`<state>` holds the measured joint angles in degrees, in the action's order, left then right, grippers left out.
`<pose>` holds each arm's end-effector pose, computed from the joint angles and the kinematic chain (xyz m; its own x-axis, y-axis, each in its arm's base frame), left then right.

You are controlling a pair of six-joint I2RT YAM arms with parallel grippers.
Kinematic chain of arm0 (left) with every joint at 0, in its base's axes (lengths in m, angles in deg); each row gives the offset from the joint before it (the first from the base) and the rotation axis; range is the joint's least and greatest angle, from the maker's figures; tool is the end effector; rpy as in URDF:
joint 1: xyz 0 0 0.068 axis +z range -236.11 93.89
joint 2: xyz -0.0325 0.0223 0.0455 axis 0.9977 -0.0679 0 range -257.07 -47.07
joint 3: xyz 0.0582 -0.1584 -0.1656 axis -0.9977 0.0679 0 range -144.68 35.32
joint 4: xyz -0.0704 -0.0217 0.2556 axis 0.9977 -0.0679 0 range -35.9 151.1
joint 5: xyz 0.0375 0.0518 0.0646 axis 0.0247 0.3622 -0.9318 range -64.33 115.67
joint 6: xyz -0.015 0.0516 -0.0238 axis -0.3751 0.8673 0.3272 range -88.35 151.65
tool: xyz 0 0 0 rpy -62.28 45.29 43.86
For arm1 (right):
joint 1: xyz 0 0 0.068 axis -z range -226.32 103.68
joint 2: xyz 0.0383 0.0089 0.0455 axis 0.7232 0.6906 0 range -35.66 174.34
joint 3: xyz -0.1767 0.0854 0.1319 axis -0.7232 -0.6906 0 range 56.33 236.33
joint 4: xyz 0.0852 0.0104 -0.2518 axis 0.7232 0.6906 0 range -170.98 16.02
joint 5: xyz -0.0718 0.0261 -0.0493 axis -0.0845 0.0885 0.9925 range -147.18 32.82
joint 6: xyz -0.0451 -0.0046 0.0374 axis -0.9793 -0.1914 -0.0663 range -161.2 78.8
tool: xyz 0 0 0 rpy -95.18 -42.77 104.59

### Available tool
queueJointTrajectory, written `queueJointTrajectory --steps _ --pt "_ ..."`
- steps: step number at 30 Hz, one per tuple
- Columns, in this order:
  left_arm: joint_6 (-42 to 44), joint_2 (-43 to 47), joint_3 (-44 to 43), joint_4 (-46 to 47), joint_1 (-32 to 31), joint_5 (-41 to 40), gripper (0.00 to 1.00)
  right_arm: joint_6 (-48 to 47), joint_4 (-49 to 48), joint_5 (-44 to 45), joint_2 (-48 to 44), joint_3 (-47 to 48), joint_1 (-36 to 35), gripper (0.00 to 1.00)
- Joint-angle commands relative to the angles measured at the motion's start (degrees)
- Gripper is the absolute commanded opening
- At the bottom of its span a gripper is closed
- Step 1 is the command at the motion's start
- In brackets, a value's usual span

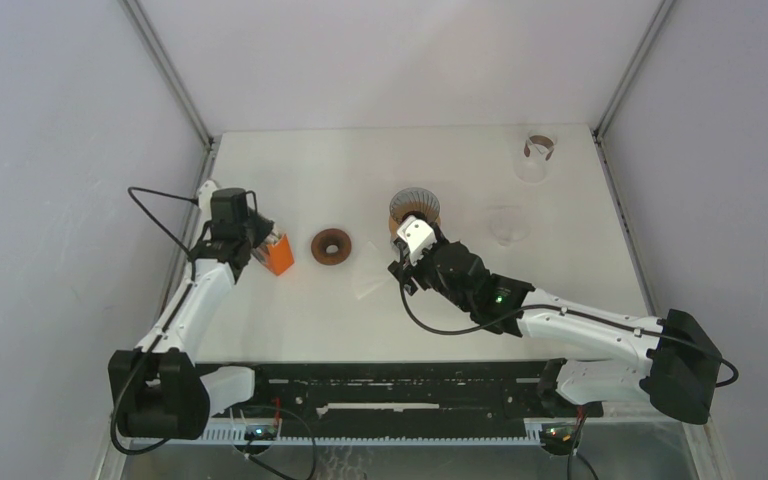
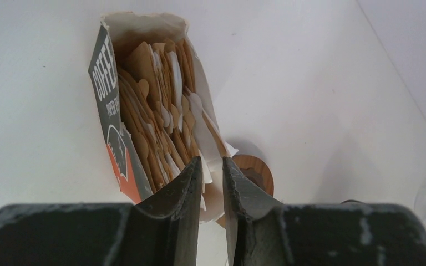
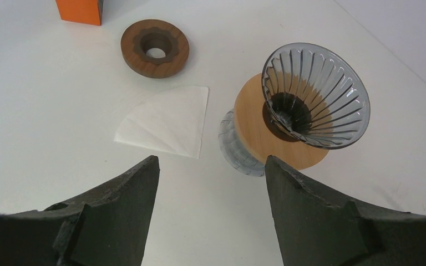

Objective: Place the coffee filter in the dripper
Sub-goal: Pick up the coffee filter from the coffee filter holder.

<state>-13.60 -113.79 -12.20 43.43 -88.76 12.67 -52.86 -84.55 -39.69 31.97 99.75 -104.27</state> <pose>0.2789 -0.0033 0.2265 -0.3264 -0.6776 -0.6590 -0.5204 0.7108 -0.4732 0.1668 0.2421 0.2346 -0.0499 -0.4431 -0.8951 -0.6832 0.6688 -0.2930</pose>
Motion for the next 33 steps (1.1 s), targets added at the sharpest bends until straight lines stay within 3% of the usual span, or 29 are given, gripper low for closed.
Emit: queueJointTrajectory --steps 1,22,33 --pt "-2.2 1.0 2.4 4.3 1.4 1.9 0.25 -0.8 -2.0 -0.1 0.1 0.0 -0.5 0.78" --pt "-3.0 -0.9 2.6 5.5 1.8 3.1 0.27 -1.0 -2.3 -0.6 0.5 0.0 -0.4 0.78" --pt "-2.7 0.7 3.7 3.7 1.8 2.4 0.17 -1.2 -2.6 -1.0 0.7 0.0 -0.4 0.78"
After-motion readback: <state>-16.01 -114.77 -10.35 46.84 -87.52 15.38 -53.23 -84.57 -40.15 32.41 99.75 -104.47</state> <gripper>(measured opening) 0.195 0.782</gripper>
